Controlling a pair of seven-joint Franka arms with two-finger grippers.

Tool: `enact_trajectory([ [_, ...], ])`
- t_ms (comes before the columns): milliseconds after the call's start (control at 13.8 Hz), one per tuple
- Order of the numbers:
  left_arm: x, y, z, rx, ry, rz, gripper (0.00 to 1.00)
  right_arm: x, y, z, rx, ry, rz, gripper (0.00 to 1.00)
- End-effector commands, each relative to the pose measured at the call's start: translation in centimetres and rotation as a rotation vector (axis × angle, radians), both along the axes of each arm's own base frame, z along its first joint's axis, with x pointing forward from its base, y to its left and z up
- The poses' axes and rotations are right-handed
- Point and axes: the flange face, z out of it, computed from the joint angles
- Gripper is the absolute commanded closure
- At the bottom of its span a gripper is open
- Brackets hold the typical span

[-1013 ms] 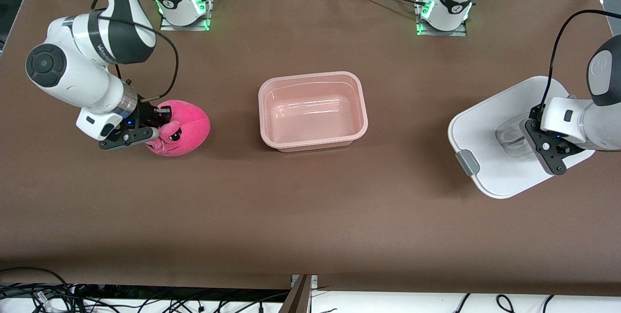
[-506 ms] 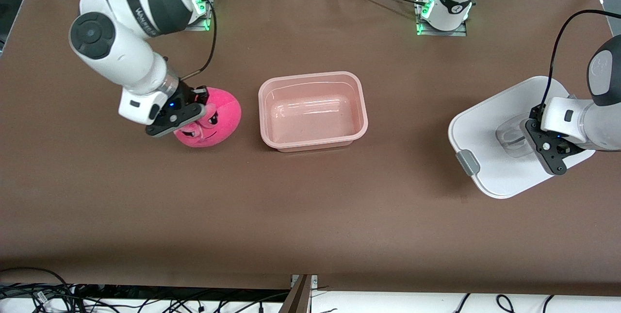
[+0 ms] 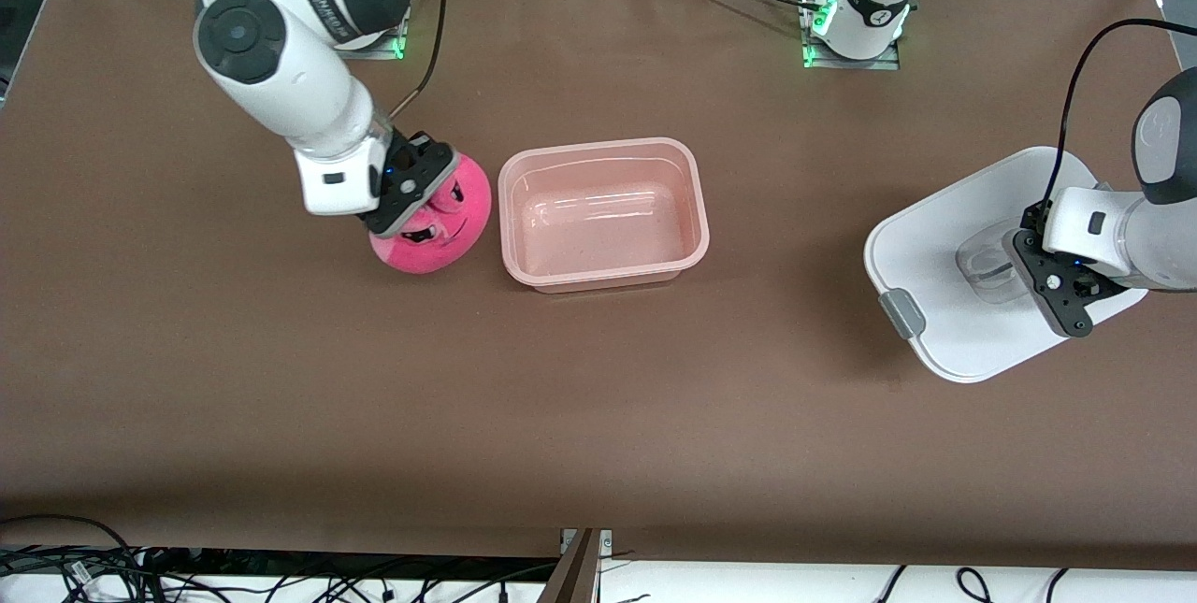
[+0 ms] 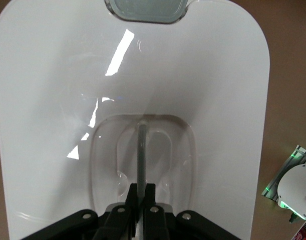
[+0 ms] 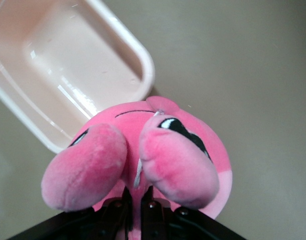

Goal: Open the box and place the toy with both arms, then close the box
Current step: 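Lift the pink plush toy with the right gripper toward the open box, then lower the pink toy into the box with the right gripper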

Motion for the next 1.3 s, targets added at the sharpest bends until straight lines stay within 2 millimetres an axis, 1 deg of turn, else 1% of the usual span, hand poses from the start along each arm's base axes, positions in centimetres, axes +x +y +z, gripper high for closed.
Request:
enact_trajectory([
  [0,0.1,0.3,0.8,0.019,-0.003,-0.027,1.0,0.2,3.1,-0.1,0.009,-0.011,0.255,1.0],
  [217,0.0,0.4,0.8,0.019,-0.003,-0.026,1.0,0.7,5.1,-1.4,0.018,-0.016,0.457,1.0],
  [434,0.0,0.4,0.8,0.019,-0.001,-0.027,1.0,0.2,8.1,-2.2,0.02,-0.023,0.586,1.0],
  [579,0.0,0.4,0.8,0.019,-0.001,-0.027,1.0,-0.9,10.5,-3.2,0.011,-0.016,0.632,1.0],
  [723,0.0,0.4,0.8,0.019,-0.001,-0.027,1.0,-2.8,13.0,-3.8,-0.005,-0.011,0.68,1.0],
  [1013,0.0,0.4,0.8,0.019,-0.001,-0.027,1.0,-4.0,14.4,-3.9,-0.019,-0.013,0.71,1.0],
  [1157,0.0,0.4,0.7,0.019,0.0,-0.027,1.0,-4.1,14.6,-4.0,-0.019,-0.014,0.71,1.0],
  [1230,0.0,0.3,0.8,0.019,-0.001,-0.029,1.0,-3.9,14.6,-4.6,-0.023,-0.009,0.709,1.0],
])
